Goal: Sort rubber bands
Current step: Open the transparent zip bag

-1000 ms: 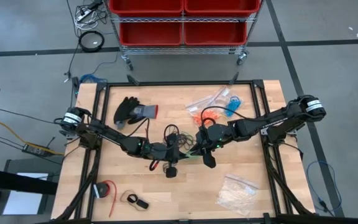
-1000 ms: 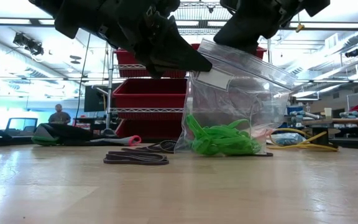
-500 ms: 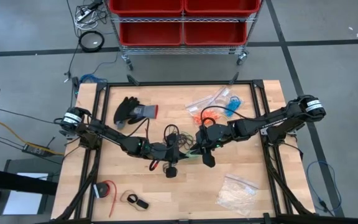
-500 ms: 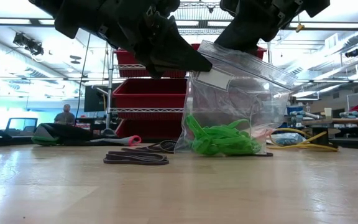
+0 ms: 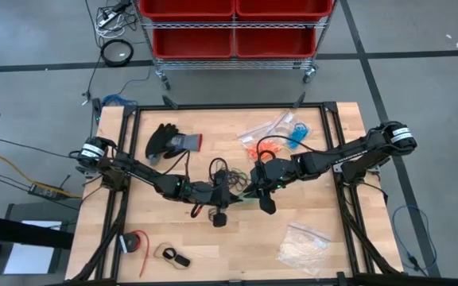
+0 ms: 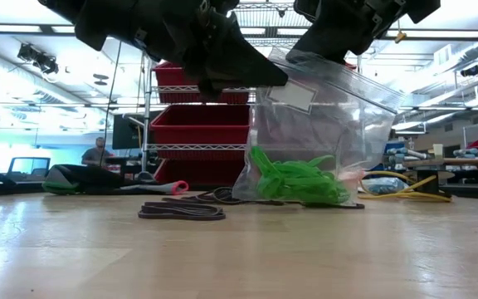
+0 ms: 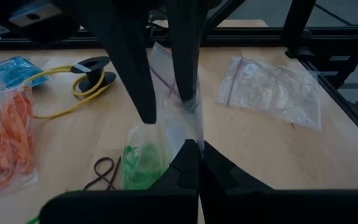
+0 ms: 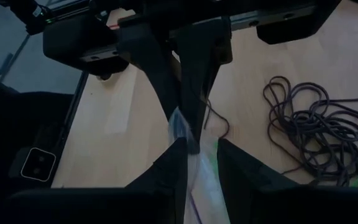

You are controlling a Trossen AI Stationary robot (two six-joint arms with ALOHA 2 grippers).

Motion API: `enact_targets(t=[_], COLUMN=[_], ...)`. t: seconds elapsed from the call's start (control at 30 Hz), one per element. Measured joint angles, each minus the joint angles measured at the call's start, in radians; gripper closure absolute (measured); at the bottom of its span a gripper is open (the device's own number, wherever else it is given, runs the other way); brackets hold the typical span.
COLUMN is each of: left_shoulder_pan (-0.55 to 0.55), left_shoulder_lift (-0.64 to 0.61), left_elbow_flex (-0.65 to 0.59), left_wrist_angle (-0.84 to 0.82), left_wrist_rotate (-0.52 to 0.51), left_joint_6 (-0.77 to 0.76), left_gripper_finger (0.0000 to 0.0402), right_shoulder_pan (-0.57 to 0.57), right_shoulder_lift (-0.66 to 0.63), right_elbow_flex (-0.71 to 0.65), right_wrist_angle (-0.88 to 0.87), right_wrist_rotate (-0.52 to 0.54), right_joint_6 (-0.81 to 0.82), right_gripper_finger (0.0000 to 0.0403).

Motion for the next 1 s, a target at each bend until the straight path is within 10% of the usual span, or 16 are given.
enact_targets(t=[1.0], left_shoulder_pan=[0.0], left_shoulder_lift=[0.0], left_elbow_flex=[0.0], left_wrist_angle=[-0.027], left_wrist_rotate=[0.0], left_joint_6=[0.003], left_gripper_finger=[0.04], right_shoulder_pan=[0.0], right_shoulder_lift=[0.001], right_elbow_flex=[0.0], right_wrist_angle=[-0.034], right_wrist_rotate=[-0.057], right_joint_6=[0.016], right_gripper_finger=[0.0326])
